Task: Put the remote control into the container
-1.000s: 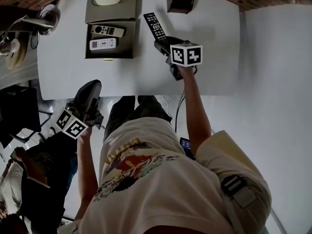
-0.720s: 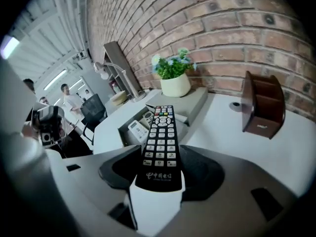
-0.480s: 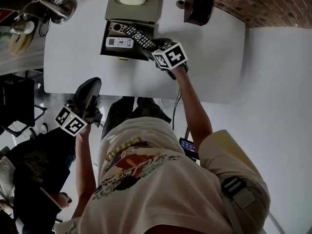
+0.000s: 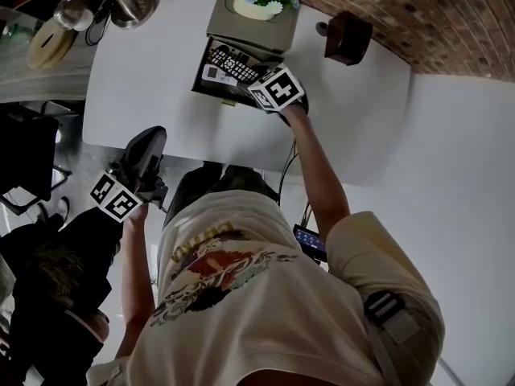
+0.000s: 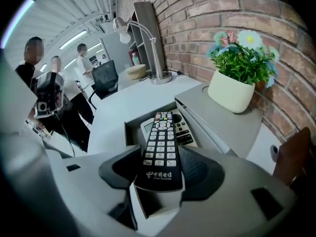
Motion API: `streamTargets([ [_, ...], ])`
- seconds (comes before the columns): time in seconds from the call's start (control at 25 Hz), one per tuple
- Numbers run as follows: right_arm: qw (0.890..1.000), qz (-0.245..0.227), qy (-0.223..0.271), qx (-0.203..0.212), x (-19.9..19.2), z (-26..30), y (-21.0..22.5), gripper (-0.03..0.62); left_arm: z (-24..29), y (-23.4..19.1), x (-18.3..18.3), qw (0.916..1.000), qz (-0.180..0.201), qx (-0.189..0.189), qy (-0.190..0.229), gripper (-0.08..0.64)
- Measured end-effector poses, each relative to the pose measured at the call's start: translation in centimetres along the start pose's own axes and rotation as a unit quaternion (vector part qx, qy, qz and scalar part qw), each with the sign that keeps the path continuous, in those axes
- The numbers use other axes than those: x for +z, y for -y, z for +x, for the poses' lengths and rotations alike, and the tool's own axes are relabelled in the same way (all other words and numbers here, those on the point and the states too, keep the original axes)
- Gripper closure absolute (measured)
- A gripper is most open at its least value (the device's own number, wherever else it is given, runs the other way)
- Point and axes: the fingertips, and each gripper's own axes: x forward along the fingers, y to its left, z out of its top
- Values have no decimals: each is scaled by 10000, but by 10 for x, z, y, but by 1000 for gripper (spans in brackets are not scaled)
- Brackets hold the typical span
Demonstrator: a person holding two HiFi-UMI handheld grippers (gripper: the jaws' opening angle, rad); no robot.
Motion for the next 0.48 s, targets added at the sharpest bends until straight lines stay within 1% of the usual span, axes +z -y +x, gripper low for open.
streamTargets([
  [0.16, 9998, -169, -95, 62, 3, 11, -3, 344, -13, -12, 7, 9998, -38, 47, 172, 554],
  [0.32, 9992, -368, -158, -18, 0, 15, -1, 344, -17, -22, 14, 9995, -120, 35, 274, 554],
  [0.48, 9961, -827, 30, -298, 3, 10, 3, 344, -12, -24, 19, 9998, 16, -25, 186, 555],
])
